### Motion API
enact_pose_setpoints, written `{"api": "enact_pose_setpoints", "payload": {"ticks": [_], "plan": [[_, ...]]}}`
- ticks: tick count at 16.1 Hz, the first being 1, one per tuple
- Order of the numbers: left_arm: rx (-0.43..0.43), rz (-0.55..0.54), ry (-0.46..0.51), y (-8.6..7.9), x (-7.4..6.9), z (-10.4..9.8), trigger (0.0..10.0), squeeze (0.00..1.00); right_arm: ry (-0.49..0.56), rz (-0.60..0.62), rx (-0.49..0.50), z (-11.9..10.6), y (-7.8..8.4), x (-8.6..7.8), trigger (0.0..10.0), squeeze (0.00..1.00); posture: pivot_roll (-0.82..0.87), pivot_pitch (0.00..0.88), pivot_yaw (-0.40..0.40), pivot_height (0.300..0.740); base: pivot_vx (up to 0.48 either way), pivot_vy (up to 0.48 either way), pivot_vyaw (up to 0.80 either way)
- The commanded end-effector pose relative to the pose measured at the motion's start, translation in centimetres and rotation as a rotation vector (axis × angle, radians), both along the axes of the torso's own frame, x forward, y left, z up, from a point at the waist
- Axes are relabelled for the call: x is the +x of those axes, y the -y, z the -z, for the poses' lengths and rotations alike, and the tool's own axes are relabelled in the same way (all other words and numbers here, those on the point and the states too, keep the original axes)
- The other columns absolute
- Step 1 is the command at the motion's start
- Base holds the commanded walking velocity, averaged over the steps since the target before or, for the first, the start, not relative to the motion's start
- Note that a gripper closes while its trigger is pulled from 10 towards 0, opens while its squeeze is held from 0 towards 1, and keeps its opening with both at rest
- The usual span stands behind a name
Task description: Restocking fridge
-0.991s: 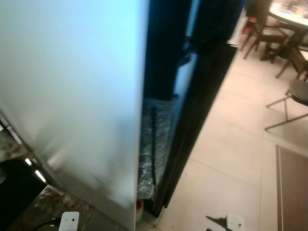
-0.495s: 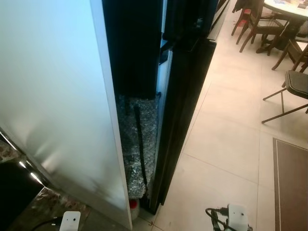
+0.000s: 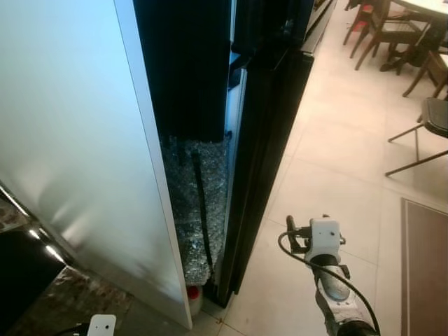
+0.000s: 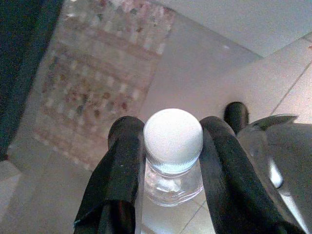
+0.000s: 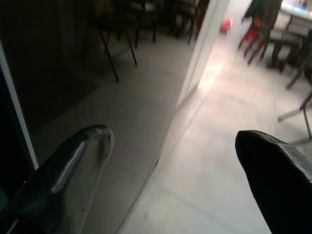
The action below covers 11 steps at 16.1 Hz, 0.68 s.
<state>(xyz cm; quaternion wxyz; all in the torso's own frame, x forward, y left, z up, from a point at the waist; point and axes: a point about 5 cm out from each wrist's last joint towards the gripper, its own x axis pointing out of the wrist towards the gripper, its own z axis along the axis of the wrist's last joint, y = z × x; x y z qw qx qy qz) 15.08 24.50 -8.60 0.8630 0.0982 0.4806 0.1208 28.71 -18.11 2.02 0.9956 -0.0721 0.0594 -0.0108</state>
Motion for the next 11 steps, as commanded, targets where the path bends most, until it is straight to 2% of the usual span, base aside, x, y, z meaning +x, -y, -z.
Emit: {"api": "enact_pose_setpoints", "payload": {"ticks": [1,7,10,11], "plan": [[-0.008,-0.023,-0.024,0.5,-1.1,0.6,10.0,0.00,0.044,-0.017,0.006,-0.5,0.0,-0.1,10.0,0.00,0.12,0.000,-0.081,0.740,0.000,0.000,0.00],[-0.033,-0.042,-0.073,2.3,-4.2,1.9,10.0,0.00,0.130,0.019,-0.036,-0.4,2.6,-3.3,10.0,0.00,0.11,0.000,-0.101,0.740,0.000,0.000,0.00],[-0.020,-0.041,-0.088,2.3,-5.5,2.1,10.0,0.00,0.253,-0.025,-0.069,-3.2,1.8,-3.5,10.0,0.00,0.10,0.000,-0.096,0.740,0.000,0.000,0.00],[-0.018,-0.067,-0.065,1.8,-6.1,2.1,10.0,0.00,0.314,-0.063,-0.056,-5.1,0.5,-3.8,10.0,0.00,0.09,0.000,-0.064,0.740,0.000,0.000,0.00]]}}
